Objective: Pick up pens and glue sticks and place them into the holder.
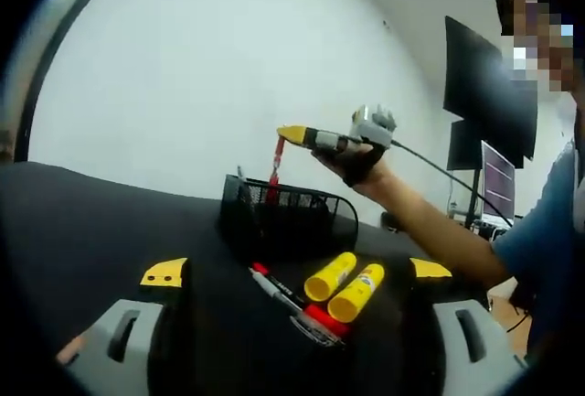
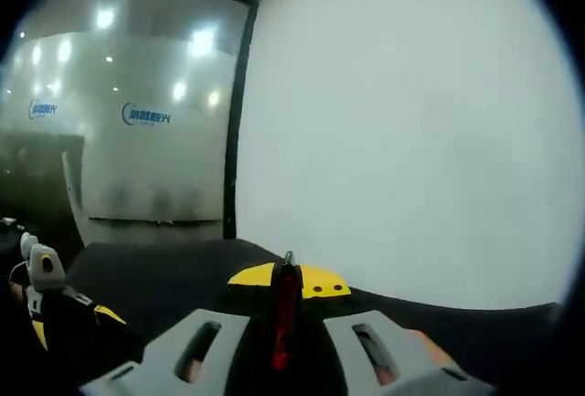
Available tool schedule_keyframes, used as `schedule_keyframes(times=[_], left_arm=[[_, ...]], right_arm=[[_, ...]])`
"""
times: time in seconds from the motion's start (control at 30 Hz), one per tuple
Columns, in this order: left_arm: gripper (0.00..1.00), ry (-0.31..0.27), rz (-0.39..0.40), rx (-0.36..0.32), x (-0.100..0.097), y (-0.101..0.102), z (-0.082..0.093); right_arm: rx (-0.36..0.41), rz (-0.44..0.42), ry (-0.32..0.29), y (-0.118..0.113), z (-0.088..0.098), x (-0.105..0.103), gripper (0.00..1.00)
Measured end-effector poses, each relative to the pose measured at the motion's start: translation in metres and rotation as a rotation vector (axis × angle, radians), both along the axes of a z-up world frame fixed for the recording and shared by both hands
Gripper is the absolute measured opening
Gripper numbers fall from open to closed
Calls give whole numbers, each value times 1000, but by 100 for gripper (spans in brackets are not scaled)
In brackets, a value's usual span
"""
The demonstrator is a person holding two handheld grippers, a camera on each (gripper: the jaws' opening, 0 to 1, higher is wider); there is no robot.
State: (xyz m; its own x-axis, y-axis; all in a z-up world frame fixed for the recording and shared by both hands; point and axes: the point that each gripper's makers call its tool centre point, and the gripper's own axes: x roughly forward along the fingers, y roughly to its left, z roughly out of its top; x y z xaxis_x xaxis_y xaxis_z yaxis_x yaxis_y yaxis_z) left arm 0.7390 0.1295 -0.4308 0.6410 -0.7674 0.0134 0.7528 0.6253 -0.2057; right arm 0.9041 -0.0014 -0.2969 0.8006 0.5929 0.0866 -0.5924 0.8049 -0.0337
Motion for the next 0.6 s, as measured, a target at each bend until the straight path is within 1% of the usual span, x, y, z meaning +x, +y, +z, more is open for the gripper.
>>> schedule_keyframes(times=[0.1,0.2,0.5,0.6], left_arm=[[91,1,0,2,1,1,0],[91,1,0,-2,-1,-1,0],[90,9,0,9,-7,-6,-3],[88,10,1,8,-6,-5,-3]], right_arm=[[-2,0,-13,1,2,-1,6],[8,12,-15,1,4,-3,9],[21,3,-21,-7,11,-3,9],[24,4,-27,-10,14,-5,9]])
